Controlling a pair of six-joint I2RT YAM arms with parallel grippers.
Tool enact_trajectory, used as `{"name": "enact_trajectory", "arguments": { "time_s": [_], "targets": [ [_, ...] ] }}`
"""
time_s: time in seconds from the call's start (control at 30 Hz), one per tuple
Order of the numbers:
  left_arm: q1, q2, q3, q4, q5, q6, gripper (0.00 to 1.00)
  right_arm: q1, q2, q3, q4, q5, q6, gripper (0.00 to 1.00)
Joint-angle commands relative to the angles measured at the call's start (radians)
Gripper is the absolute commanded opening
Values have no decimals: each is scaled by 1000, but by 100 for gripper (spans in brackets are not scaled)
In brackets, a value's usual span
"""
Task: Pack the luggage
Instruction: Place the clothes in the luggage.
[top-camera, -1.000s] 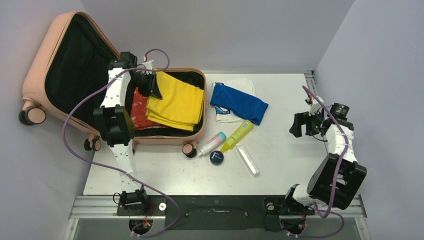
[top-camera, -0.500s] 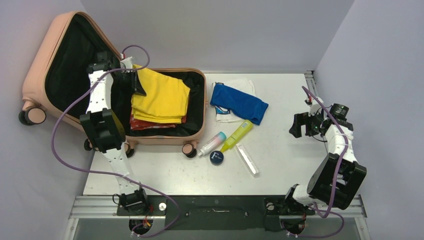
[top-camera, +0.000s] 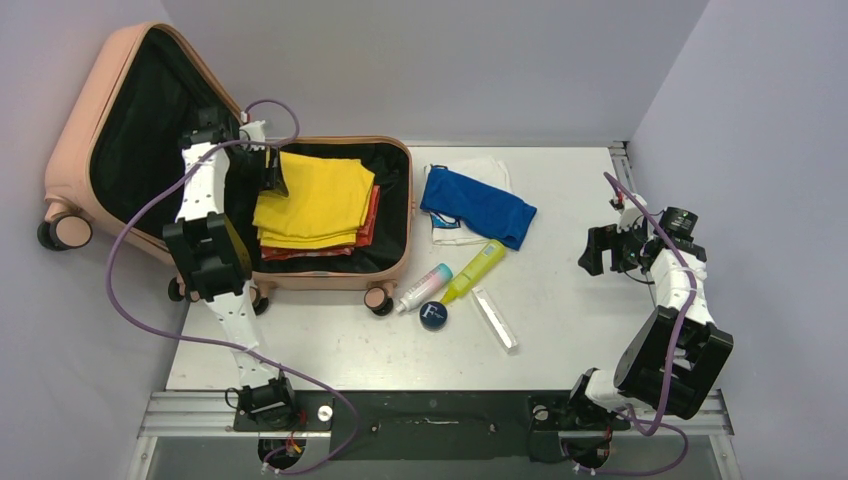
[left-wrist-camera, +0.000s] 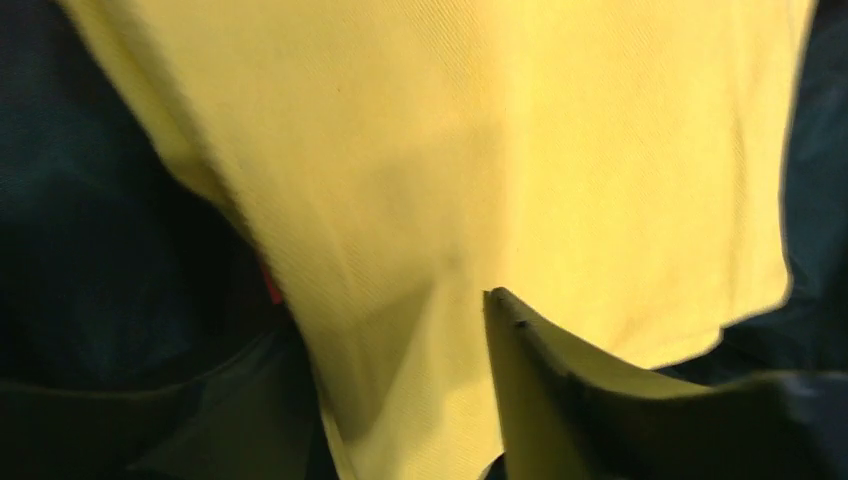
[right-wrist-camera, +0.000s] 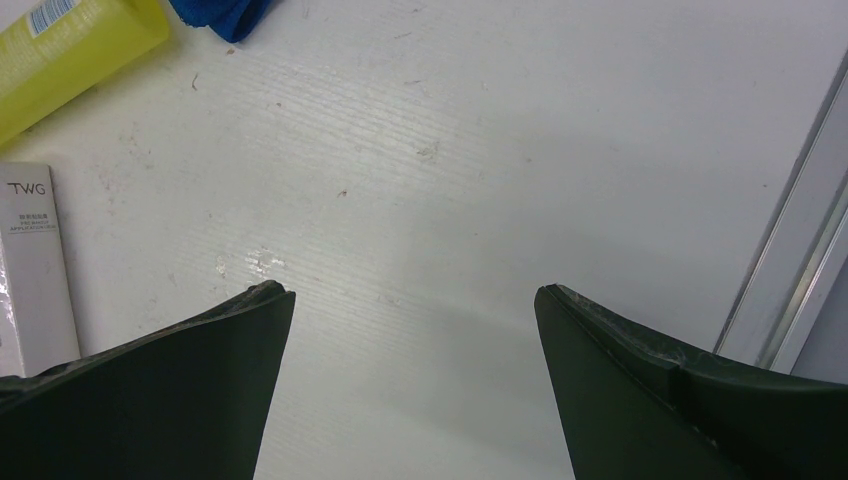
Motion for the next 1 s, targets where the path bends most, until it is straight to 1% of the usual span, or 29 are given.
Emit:
{"name": "enact_trajectory", "arguments": {
  "time_s": [0.0,0.03,0.07,0.23,0.37,0.47,0.67,0.73,0.77,0.8,0.93,0.97],
  "targets": [
    [7,-19,4,146,-79,22,84,9,-30,-7,32,-13,2,96],
    [5,-23,4,157,-87,23,99,9,-31,-7,31,-13,2,96],
    [1,-29,2,168,-91,24,96,9,-29,-8,31,-14,3,96],
    [-17,-92,-54,260,-126,31,96,13,-30,-8,31,-16,3,96],
    [-34,-188,-147,367,-122,58,96,15,-32,-8,31,-18,3,96],
    [-56,-259,-217,461,-156,82,96,17,-31,-7,30,-18,1,96],
    [-67,-343,-338,626,-156,66,97,17,-33,-13,32,-18,-5,96],
    [-78,-328,-333,628,-164,69,100,17,-32,-12,31,-18,-5,96],
    [-86,-313,-318,617,-160,70,94,17,-31,-11,31,-18,-5,96],
    [-91,-296,-303,600,-146,72,92,17,-32,-11,30,-19,-5,96],
    [-137,-251,-279,550,-46,137,91,18,-36,-12,30,-22,-7,96],
    [-153,-244,-275,544,-50,139,91,18,-38,-13,30,-22,-8,96]
  ]
}}
